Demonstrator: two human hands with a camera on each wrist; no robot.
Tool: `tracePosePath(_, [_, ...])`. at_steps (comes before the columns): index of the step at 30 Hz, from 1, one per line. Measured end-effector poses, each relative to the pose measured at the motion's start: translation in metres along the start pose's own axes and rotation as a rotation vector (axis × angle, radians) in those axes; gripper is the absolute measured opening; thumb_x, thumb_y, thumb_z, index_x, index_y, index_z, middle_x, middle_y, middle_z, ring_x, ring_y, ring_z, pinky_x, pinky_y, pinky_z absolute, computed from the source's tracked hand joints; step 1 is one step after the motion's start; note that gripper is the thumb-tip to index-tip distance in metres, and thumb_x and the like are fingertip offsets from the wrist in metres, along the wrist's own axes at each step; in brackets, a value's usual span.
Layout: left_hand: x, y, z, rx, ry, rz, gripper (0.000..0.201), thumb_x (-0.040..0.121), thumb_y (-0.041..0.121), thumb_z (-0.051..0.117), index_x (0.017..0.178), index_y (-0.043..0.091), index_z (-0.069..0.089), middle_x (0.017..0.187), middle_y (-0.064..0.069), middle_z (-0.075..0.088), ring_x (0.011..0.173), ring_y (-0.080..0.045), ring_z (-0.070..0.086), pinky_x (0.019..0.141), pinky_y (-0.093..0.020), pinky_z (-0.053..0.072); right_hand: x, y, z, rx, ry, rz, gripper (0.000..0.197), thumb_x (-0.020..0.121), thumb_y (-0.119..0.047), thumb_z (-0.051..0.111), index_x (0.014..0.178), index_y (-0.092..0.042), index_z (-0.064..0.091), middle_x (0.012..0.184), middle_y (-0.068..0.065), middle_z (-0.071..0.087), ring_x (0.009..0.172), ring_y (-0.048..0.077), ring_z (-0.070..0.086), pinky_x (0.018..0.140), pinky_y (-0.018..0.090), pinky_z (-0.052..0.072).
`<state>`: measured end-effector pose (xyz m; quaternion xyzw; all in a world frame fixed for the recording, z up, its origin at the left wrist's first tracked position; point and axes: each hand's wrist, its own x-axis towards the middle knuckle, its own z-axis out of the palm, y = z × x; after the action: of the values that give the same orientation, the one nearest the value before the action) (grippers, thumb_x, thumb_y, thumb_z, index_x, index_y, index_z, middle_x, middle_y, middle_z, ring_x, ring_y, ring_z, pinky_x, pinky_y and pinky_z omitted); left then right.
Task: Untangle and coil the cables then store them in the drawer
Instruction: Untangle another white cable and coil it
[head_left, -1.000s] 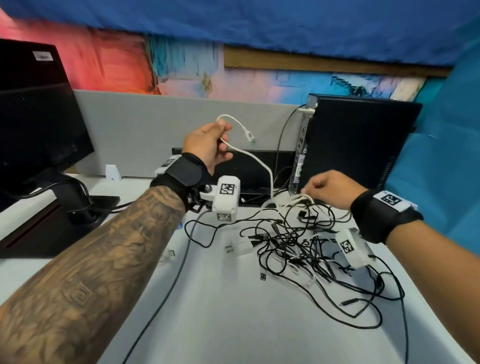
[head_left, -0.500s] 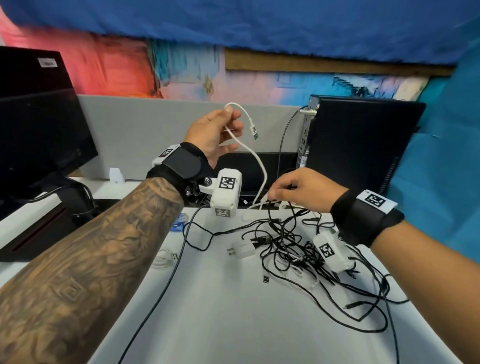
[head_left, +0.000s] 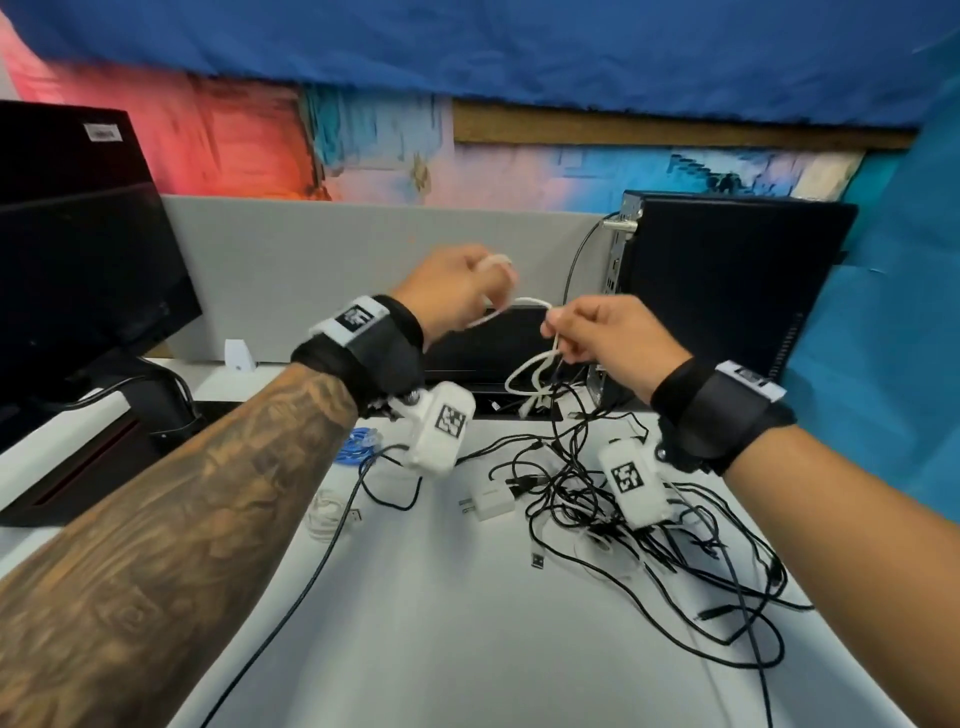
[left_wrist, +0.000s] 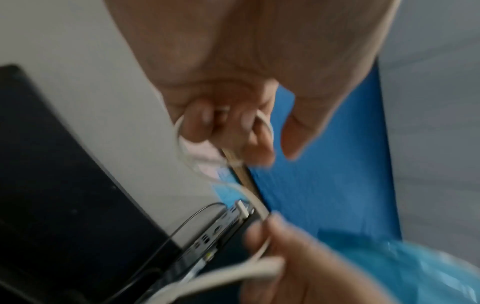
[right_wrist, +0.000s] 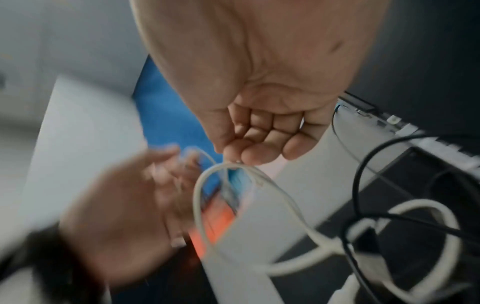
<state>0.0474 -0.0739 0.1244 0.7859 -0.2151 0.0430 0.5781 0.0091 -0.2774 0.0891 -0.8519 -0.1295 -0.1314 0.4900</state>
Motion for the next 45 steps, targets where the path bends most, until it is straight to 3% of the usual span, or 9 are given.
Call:
tracePosePath(4, [-0.008,-0.020,0.035,0.271,-0.196,0.068,0.045,0.069,0.050,0.080,0.095,0.017,0.063,0.078,0.002,0.062,0.068,-0.011,0.054,0.069,-0.034,0.049,0.011,-0.018,-0.002,0.089,-0.002,-0.025,0.037,0.102,-0.023,0.060,0.083,0.009,0.066,0.061,-0.003,0.061,0.052,0.004,0.055,0.060,0.017,0.047])
tracePosePath(7, [-0.008,-0.018,0.046,0.112,-0.207,0.081,0.021,0.087,0.028,0.075,0.096,0.011,0.066,0.082,-0.005,0.070,0.058,-0.002,0.056,0.055,-0.019,0.044,0.007,-0.022,-0.003,0.232,-0.004,-0.012,0.044,0.102,-0.023,0.059,0.101,0.020,0.061,0.065,0.011,0.059,0.052,0.014,0.057,0.056,0.025,0.052])
tracePosePath(10, [-0.007,-0.015,0.048,0.115,-0.175,0.077,0.014,0.093,0.021,0.068,0.089,0.007,0.070,0.068,0.001,0.071,0.050,-0.003,0.059,0.048,-0.013,0.041,0.002,-0.023,-0.001,0.297,-0.009,-0.024,0.034,0.103,-0.026,0.057,0.108,0.006,0.068,0.088,0.024,0.071,0.068,0.029,0.067,0.069,0.035,0.057])
tracePosePath(14, [0.001,-0.012,0.036,-0.113,-0.020,0.023,0.025,0.098,0.020,0.060,0.075,0.013,0.066,0.051,0.005,0.057,0.037,-0.004,0.043,0.040,-0.017,0.031,-0.008,-0.004,0.009,-0.020,0.001,-0.093,0.028,0.101,-0.038,0.058,0.119,-0.016,0.062,0.107,-0.010,0.068,0.094,-0.004,0.064,0.081,0.011,0.050])
tracePosePath(21, [0.009,0.003,-0.007,-0.304,0.255,0.098,0.020,0.099,0.024,0.059,0.086,0.015,0.071,0.059,0.005,0.052,0.046,-0.005,0.037,0.044,-0.017,0.030,-0.020,0.071,0.006,-0.407,-0.226,0.092,0.022,0.101,-0.037,0.059,0.104,-0.027,0.078,0.106,-0.008,0.074,0.105,0.010,0.066,0.100,0.035,0.052])
tracePosePath(26, [0.005,0.004,-0.016,-0.297,0.098,0.030,0.018,0.099,0.022,0.058,0.096,0.009,0.069,0.061,0.004,0.056,0.042,-0.004,0.034,0.041,-0.016,0.026,-0.020,0.082,-0.007,-0.536,-0.035,0.115,0.036,0.095,-0.064,0.046,0.105,-0.041,0.071,0.117,-0.007,0.064,0.115,0.017,0.058,0.099,0.039,0.049])
tracePosePath(32, [-0.016,0.001,0.008,-0.098,-0.231,-0.063,0.021,0.096,0.001,0.053,0.109,0.009,0.067,0.075,-0.011,0.050,0.052,-0.011,0.035,0.050,-0.024,0.025,-0.022,0.007,0.018,0.160,0.127,-0.121,0.042,0.101,-0.057,0.042,0.124,-0.029,0.062,0.114,-0.022,0.064,0.116,-0.002,0.058,0.103,0.025,0.045])
tracePosePath(37, [-0.034,0.006,0.009,-0.130,-0.355,-0.134,0.040,0.105,0.032,0.039,0.085,0.007,0.063,0.059,-0.002,0.040,0.041,-0.010,0.024,0.045,-0.022,0.018,-0.018,-0.015,0.025,0.292,0.114,-0.095,0.037,0.103,-0.048,0.046,0.131,-0.027,0.059,0.129,-0.010,0.064,0.127,0.008,0.057,0.113,0.039,0.043])
tracePosePath(45, [-0.041,-0.022,0.001,-0.011,-0.050,-0.008,0.033,0.103,0.030,0.051,0.076,0.018,0.065,0.068,0.002,0.054,0.056,-0.009,0.046,0.060,-0.027,0.038,-0.026,-0.021,0.036,0.325,-0.102,-0.006,0.030,0.105,-0.023,0.054,0.095,0.001,0.070,0.068,0.009,0.064,0.064,0.020,0.064,0.064,0.024,0.056])
